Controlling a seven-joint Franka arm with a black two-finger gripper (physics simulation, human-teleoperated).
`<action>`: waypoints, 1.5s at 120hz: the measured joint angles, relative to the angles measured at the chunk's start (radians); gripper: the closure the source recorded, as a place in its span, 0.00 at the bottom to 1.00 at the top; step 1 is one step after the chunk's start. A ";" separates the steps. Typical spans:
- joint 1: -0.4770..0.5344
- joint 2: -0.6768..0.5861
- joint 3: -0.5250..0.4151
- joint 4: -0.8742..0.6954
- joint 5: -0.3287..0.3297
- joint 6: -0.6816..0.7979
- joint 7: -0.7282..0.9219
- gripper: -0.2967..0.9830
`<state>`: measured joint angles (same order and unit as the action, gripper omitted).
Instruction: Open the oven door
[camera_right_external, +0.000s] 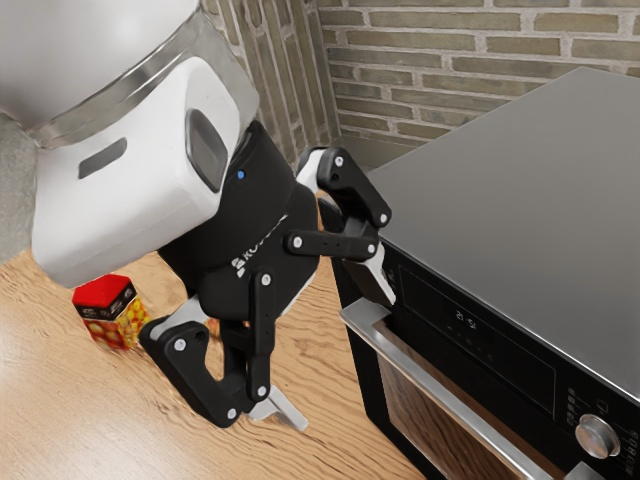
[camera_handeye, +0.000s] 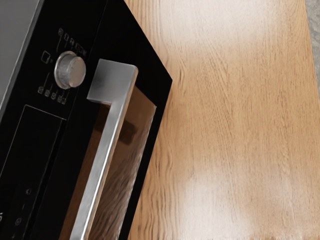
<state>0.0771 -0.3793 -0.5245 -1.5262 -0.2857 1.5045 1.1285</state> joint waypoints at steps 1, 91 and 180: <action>0.000 0.000 0.004 -0.009 -0.003 0.006 0.016 0.23; 0.003 -0.014 0.041 -0.287 -0.038 0.283 0.820 0.23; 0.003 -0.025 0.009 -0.420 0.049 0.494 0.678 0.23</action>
<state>0.0801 -0.4042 -0.5152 -1.9461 -0.2368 1.9984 1.8069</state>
